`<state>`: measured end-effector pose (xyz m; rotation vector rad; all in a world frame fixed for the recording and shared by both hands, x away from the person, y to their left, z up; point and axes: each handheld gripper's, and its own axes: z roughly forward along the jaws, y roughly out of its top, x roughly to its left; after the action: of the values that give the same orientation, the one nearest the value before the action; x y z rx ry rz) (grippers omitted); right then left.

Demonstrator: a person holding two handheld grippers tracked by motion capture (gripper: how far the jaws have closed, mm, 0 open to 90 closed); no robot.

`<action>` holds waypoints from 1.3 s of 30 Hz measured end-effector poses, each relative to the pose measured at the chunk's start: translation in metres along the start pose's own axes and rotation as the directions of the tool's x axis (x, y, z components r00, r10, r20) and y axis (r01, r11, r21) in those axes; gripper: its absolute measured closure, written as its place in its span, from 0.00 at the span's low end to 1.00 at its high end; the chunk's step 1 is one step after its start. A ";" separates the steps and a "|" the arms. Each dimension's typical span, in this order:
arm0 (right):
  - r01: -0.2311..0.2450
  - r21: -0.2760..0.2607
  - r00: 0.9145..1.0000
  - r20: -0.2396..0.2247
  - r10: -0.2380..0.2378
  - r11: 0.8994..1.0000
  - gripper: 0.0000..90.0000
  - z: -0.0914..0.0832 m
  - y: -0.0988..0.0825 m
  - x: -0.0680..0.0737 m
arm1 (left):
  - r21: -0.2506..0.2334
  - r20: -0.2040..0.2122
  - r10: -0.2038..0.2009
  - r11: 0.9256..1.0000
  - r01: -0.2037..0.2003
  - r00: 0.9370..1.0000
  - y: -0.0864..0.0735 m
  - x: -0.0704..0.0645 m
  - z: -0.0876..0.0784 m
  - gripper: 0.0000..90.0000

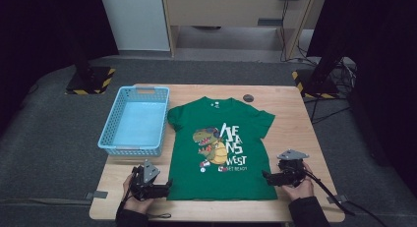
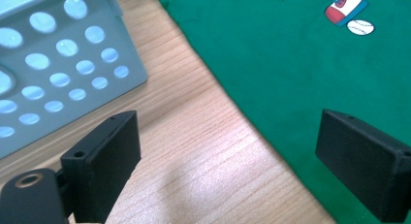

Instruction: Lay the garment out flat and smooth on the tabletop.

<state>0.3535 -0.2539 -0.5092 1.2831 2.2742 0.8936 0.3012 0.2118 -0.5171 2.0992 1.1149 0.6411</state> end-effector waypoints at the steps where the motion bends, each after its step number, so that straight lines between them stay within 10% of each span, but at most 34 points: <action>1: 0.003 0.006 1.000 0.005 -0.003 1.000 0.01 0.000 0.000 -0.001 | 0.001 -0.002 -0.002 1.000 0.002 1.000 0.000 0.001 0.000 0.09; 39: -0.097 0.016 0.994 0.046 0.097 0.995 0.01 -0.014 -0.033 -0.049 | 0.010 -0.100 -0.095 0.995 0.096 0.990 -0.027 0.038 -0.013 0.07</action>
<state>0.3499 -0.3136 -0.5205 1.4179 2.2068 0.8695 0.2973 0.2594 -0.5243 2.0313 1.2709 0.6992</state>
